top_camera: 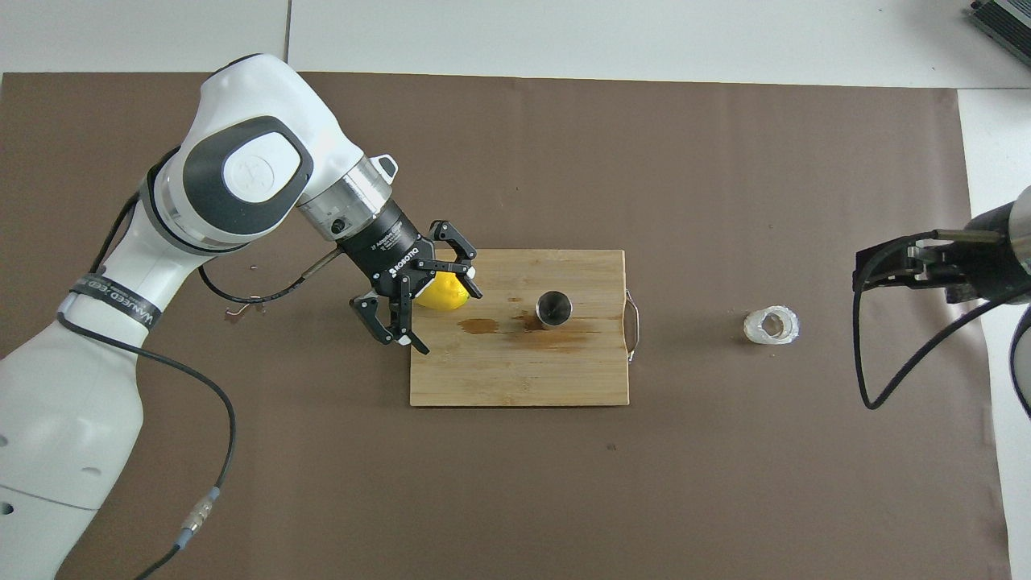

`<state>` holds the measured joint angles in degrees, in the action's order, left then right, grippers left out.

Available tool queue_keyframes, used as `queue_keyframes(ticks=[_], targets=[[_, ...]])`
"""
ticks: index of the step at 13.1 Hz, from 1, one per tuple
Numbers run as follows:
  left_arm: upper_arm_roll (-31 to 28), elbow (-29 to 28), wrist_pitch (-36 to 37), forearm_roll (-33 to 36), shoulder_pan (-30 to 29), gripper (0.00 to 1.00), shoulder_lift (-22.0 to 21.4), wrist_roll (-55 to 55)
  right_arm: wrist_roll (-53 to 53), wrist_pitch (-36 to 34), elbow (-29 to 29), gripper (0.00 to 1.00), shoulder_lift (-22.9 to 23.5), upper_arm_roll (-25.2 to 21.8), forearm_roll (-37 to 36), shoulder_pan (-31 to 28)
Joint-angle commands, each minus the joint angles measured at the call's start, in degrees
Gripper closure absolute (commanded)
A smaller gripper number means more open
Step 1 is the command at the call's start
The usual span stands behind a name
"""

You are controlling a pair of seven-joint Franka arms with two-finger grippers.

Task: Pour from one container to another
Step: 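Retract the left gripper while the right gripper opens toward the white cup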

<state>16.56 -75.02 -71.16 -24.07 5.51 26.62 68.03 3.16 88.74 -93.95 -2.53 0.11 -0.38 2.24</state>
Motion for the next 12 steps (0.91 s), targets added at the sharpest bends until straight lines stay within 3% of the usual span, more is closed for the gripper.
queue_keyframes(ticks=[1, 3, 6, 10, 12], targets=[[0.0, -0.7, 1.2, 12.0, 0.4, 0.00, -4.3, -9.9, -7.5, 0.2, -2.0, 0.00, -1.3, 0.0, 1.4, -0.2], [-0.4, -0.7, 0.8, 17.3, 0.3, 0.00, -4.8, -15.9, -13.7, 0.6, -3.2, 0.00, -2.0, 0.0, 1.4, -0.3], [-1.0, -0.7, -0.3, 21.5, -2.9, 0.00, -5.1, -35.5, -24.5, 2.4, -6.5, 0.00, -3.4, 0.0, 1.5, -0.7], [-1.2, -0.7, -1.9, 27.2, -5.0, 0.00, -5.1, -43.0, -43.8, 7.8, -12.6, 0.00, -5.7, -0.1, 1.8, -2.4], [-0.8, -1.0, -3.2, 28.5, -8.6, 0.00, -6.4, -49.3, -55.0, 11.1, -14.8, 0.00, -5.7, -0.3, 5.5, -3.9]])
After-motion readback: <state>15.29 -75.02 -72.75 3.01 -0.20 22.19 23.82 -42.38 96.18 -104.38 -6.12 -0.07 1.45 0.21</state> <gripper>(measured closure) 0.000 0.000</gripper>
